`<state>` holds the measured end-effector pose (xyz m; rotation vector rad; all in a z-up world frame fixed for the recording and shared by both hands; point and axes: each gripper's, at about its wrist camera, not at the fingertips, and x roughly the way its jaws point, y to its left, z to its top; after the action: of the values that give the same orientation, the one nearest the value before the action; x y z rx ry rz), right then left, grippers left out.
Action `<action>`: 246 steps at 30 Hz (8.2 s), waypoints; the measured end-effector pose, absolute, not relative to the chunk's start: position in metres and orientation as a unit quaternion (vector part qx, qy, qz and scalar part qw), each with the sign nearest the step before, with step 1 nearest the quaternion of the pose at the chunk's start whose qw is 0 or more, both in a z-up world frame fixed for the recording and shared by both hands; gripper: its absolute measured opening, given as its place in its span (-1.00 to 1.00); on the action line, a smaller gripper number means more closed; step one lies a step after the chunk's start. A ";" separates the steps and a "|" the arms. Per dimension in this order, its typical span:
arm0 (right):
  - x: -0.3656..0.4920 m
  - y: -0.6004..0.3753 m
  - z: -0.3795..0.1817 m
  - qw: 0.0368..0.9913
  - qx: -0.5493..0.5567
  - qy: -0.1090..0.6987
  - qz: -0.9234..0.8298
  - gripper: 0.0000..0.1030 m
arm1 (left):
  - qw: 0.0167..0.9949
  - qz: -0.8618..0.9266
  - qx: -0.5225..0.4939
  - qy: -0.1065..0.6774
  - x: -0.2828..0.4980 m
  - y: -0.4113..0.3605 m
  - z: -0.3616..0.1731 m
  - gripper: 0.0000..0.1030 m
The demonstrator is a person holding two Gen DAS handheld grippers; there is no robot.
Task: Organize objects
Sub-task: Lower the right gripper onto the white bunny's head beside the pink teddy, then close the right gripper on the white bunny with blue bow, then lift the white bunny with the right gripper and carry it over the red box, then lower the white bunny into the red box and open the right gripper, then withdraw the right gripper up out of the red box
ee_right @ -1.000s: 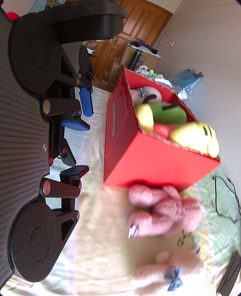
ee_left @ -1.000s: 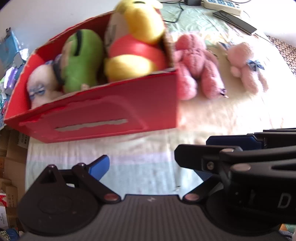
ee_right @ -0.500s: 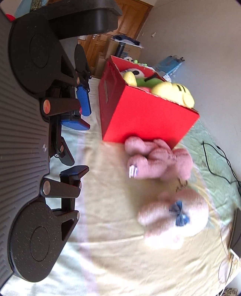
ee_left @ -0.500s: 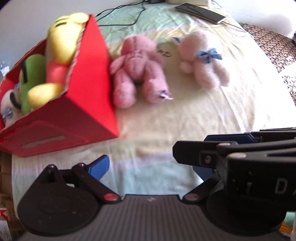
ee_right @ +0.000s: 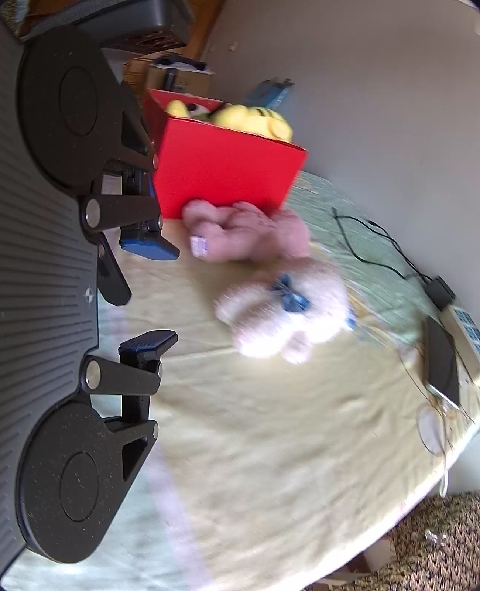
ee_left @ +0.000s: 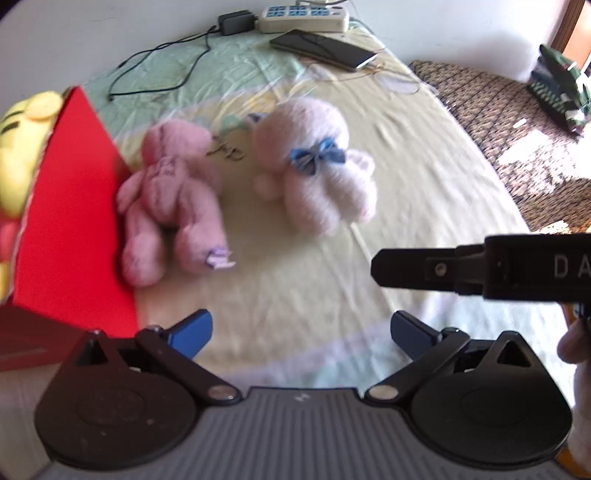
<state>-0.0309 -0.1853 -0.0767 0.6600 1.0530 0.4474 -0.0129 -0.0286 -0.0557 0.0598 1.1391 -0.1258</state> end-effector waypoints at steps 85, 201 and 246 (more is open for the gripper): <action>-0.027 -0.175 -0.099 0.769 0.341 0.476 0.256 -0.13 | 0.853 -0.174 -0.071 0.487 -0.017 -0.014 -0.052 0.43; 0.009 0.159 -0.033 0.813 0.224 0.438 0.311 -0.28 | 0.886 -0.048 0.000 0.462 -0.029 0.294 -0.019 0.74; -0.013 0.143 -0.027 0.846 0.225 0.387 0.289 -0.35 | 0.879 -0.017 0.001 0.476 -0.026 0.283 -0.027 0.98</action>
<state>-0.0131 0.1434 -0.0272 0.4738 0.8163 0.6096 -0.0264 0.2827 -0.0272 0.0014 0.9931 -0.0346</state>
